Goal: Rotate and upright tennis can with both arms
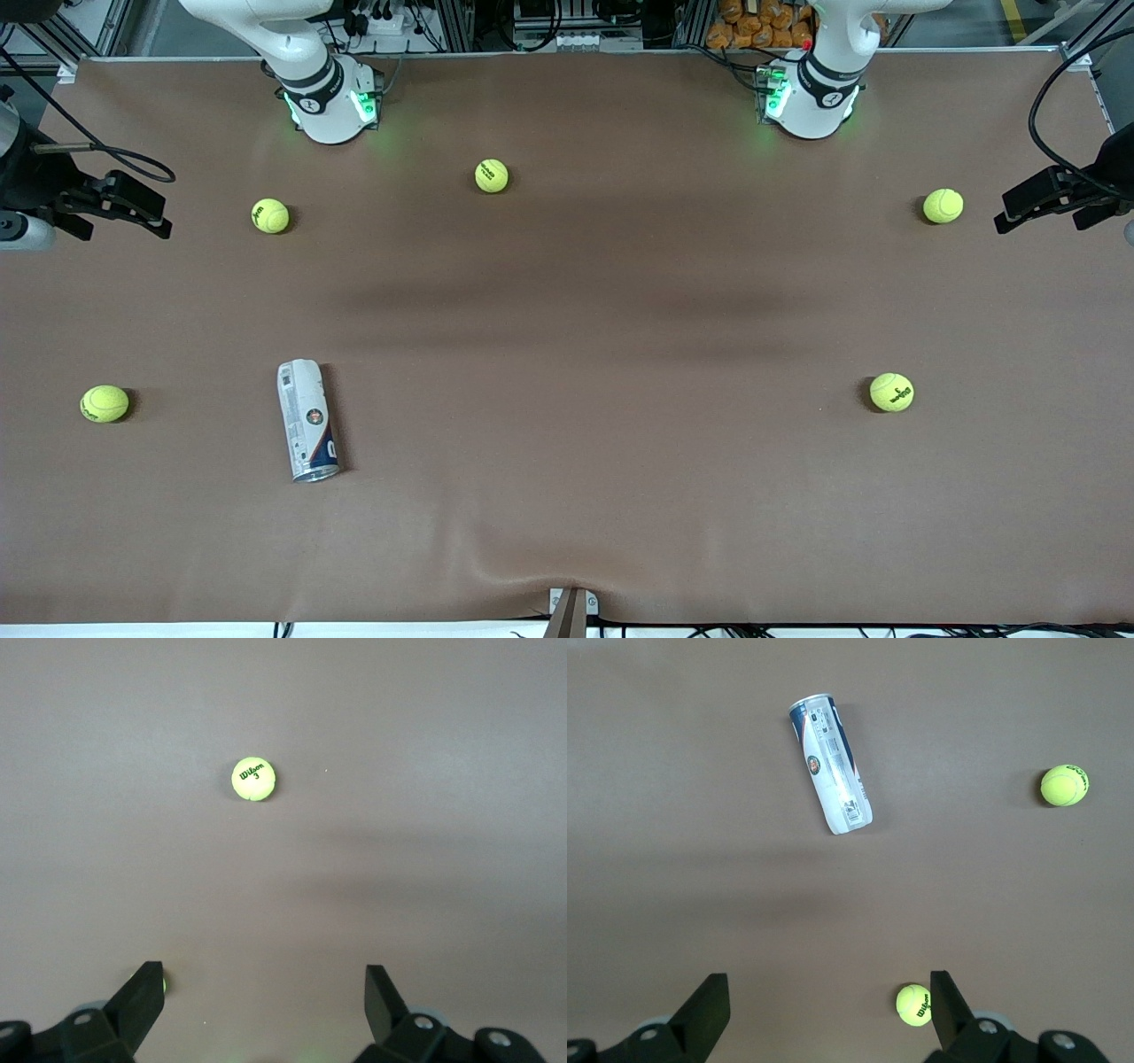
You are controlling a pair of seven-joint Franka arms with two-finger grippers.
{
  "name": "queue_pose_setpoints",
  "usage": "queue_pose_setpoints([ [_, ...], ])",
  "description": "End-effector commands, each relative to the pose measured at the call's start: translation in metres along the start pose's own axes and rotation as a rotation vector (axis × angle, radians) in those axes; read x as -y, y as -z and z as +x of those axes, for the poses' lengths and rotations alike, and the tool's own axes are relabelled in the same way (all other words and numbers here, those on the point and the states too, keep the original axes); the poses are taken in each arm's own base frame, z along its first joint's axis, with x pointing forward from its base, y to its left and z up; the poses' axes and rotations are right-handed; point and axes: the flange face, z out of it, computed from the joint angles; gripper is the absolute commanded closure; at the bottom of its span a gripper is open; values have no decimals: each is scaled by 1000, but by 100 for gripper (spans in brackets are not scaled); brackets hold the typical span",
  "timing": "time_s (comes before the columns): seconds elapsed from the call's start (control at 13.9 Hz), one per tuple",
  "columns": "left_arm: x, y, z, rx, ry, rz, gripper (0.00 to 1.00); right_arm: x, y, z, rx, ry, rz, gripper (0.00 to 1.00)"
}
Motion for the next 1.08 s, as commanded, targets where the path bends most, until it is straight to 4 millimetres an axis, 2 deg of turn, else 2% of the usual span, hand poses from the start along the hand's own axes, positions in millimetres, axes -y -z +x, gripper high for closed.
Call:
queue_pose_setpoints([
  [0.0, -1, 2, -2, -4, -2, 17, 0, 2, 2, -8, 4, 15, 13, 0],
  [0.29, 0, 0, -2, 1, -5, 18, 0, 5, 8, -8, -16, 20, 15, 0],
  [0.58, 1, -2, -2, 4, -5, 18, 0, 7, -1, -4, 3, 22, 14, 0],
  [0.72, 1, -2, -2, 5, -5, 18, 0, 6, -7, -2, 16, 25, 12, 0],
  [1.01, 1, -2, -2, 4, -6, 18, 0, 13, -36, 5, 76, 39, 5, 0],
])
